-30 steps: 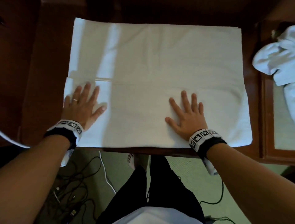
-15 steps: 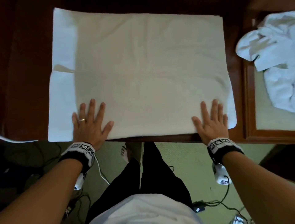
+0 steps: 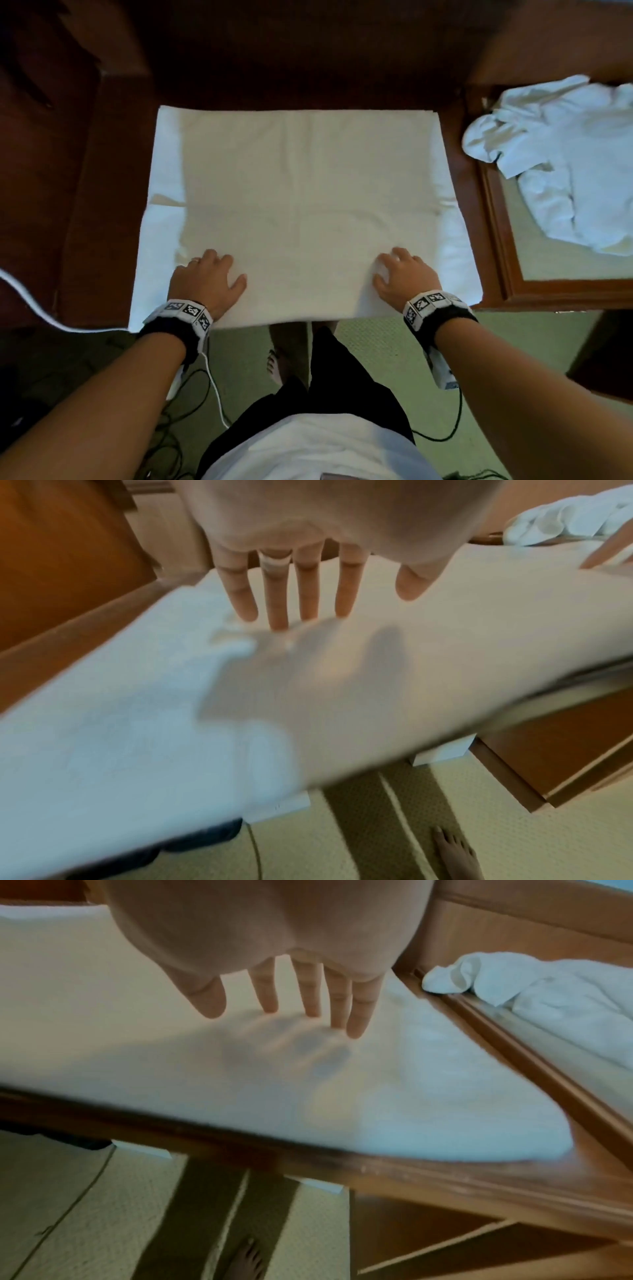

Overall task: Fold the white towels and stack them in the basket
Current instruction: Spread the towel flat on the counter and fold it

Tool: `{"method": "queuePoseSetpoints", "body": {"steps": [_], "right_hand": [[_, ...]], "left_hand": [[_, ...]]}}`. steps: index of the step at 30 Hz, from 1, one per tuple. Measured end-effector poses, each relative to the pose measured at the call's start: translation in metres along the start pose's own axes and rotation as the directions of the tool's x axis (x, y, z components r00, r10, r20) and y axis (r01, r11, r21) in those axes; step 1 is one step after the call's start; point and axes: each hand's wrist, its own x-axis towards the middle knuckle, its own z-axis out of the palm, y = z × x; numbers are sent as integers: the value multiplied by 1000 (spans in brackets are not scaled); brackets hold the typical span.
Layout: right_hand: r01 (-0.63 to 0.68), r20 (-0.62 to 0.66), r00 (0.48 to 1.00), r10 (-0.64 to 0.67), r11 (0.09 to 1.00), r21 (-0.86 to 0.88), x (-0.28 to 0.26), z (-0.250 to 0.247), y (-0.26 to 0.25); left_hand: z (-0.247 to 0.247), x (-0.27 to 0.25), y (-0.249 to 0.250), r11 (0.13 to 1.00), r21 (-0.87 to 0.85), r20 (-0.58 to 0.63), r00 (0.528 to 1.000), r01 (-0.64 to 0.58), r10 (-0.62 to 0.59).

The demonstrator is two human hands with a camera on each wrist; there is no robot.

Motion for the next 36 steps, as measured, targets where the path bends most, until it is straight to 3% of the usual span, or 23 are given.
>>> {"method": "queuePoseSetpoints", "body": {"steps": [5,12,17,24,28,32,36], "right_hand": [[-30,20,999,29,997,65,31,-45,0],[9,-21,1000,-7,991,133,115,-104,1],[56,-144,989,-24,974,220,192,-138,4],[113,-231,967,-105,993,21,281,-150,23],[102,-250,962,-111,994,-46,295,-138,35],[85,-332,939,-96,995,-46,296,-135,40],[75,-369,927,-71,997,-3,296,-159,45]], "left_hand": [[-44,37,-6,996,-76,160,986,50,-38],[-102,115,-15,966,-254,152,988,48,-9],[-132,186,-20,971,-228,41,997,71,-63],[-129,268,-24,998,-35,-63,997,50,-52],[-120,286,-21,991,131,-162,987,10,12],[-113,286,-18,995,85,-354,935,56,-22],[-142,290,-16,1000,-16,-406,913,17,-22]]}}
